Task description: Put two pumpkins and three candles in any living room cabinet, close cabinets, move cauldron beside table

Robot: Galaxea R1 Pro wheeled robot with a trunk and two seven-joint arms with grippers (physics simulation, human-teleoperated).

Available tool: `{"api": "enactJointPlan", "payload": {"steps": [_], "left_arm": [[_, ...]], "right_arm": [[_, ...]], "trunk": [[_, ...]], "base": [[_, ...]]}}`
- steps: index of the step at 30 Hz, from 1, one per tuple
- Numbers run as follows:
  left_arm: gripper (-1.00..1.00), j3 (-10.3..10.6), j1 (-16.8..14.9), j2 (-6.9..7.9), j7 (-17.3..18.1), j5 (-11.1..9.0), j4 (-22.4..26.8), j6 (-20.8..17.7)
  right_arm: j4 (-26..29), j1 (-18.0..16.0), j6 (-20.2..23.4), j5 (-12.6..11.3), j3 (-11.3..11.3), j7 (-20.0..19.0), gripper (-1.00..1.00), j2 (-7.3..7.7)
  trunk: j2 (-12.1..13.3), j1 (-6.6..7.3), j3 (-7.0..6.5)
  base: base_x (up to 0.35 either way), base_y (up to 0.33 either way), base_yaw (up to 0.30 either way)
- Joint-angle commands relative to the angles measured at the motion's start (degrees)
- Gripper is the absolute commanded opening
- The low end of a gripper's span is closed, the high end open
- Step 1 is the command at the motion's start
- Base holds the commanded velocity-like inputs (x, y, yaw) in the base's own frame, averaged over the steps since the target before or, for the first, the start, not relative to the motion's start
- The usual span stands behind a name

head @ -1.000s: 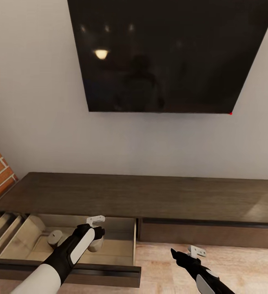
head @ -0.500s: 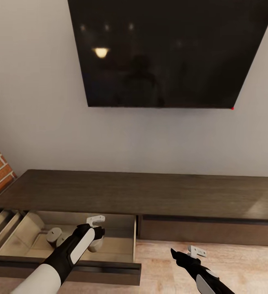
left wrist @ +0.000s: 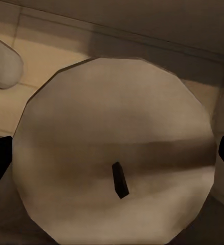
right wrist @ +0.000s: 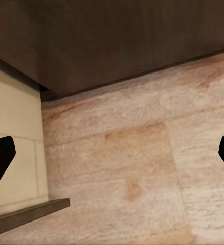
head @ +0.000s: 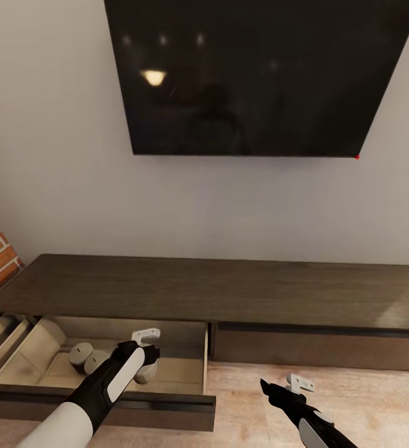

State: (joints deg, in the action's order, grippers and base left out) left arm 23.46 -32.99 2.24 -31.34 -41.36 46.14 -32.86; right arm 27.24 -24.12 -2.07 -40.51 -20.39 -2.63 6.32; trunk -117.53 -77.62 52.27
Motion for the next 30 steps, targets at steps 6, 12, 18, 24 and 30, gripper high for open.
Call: {"api": "enactJointPlan", "payload": {"steps": [6,12,18,24,30], "left_arm": [[-1.00,0.28,-0.06,0.06,-0.47,-0.57,0.09,-0.01],[-1.00,0.27,-0.06,0.07,-0.47,-0.63,0.11,-0.01],[-1.00,0.51,-0.06,0.05,-0.47,-0.64,0.65,-0.01],[-1.00,0.62,-0.06,0.05,-0.43,-0.65,0.54,-0.01],[-1.00,0.63,-0.06,0.05,-0.43,-0.65,0.59,-0.01]], "right_arm": [[-0.08,-0.05,-0.22,-0.55,-0.43,0.12,1.00,-0.05],[-0.08,-0.05,-0.22,-0.54,-0.51,0.25,1.00,-0.07],[-0.08,-0.06,-0.22,-0.53,-0.52,0.31,1.00,-0.08],[-0.12,-0.05,-0.22,-0.53,-0.52,0.34,1.00,-0.10],[-0.17,-0.06,-0.22,-0.53,-0.56,0.38,1.00,-0.16]], "trunk": [[-2.44,-1.32,1.13],[-4.85,-2.63,2.21],[-5.25,-2.85,2.39],[-5.25,-2.85,2.39],[-5.25,-2.85,2.39]], "base": [[0.000,0.000,0.000],[0.000,0.000,0.000],[0.000,0.000,0.000],[0.000,0.000,0.000],[0.107,0.000,0.000]]}}
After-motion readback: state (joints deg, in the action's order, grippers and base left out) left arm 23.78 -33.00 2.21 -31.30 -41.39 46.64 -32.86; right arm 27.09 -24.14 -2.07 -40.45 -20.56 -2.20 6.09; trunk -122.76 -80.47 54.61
